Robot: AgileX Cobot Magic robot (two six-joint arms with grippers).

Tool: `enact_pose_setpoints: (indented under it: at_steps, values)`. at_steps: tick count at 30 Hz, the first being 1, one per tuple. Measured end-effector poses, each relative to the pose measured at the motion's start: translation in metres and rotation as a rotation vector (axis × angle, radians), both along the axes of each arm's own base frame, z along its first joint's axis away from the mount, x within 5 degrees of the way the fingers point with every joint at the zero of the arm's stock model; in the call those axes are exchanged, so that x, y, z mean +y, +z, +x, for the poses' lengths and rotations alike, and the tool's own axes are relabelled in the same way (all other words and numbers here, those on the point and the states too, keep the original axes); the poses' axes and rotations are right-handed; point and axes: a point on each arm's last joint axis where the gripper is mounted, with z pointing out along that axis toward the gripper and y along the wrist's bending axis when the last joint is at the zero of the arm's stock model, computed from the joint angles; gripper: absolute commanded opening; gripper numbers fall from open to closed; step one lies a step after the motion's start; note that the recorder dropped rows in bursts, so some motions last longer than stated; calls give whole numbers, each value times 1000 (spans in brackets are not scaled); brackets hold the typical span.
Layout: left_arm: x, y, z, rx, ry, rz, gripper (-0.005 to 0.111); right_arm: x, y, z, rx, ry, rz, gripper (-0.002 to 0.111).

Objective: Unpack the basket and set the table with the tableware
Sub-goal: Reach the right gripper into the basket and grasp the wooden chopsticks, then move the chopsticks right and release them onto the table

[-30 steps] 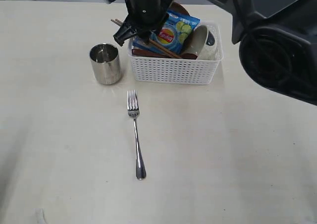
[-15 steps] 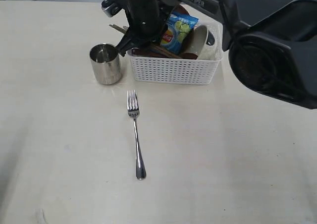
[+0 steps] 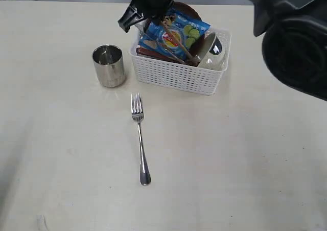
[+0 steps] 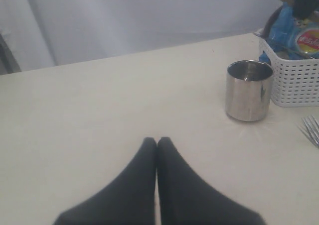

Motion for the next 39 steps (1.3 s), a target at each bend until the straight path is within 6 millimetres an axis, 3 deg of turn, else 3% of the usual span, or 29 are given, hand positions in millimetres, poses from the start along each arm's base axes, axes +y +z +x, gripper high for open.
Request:
enact_pose_setpoints:
  at_steps: [10, 16, 23, 28, 32, 35, 39]
  values:
    - [0, 0, 0, 0, 0, 0, 0, -31, 107, -24, -203, -67, 127, 0]
    - [0, 0, 0, 0, 0, 0, 0, -79, 133, -30, -226, -200, 169, 0]
    - [0, 0, 0, 0, 0, 0, 0, -165, 113, -48, -107, -444, 126, 0]
    - [0, 0, 0, 0, 0, 0, 0, -229, 67, -63, 95, -650, 119, 0]
    - [0, 0, 0, 0, 0, 0, 0, -250, 14, -78, 317, -714, 97, 0]
    - [0, 0, 0, 0, 0, 0, 0, -251, -28, -94, 469, -715, 65, 0]
    - [0, 0, 0, 0, 0, 0, 0, -248, -62, -101, 528, -709, 83, 0]
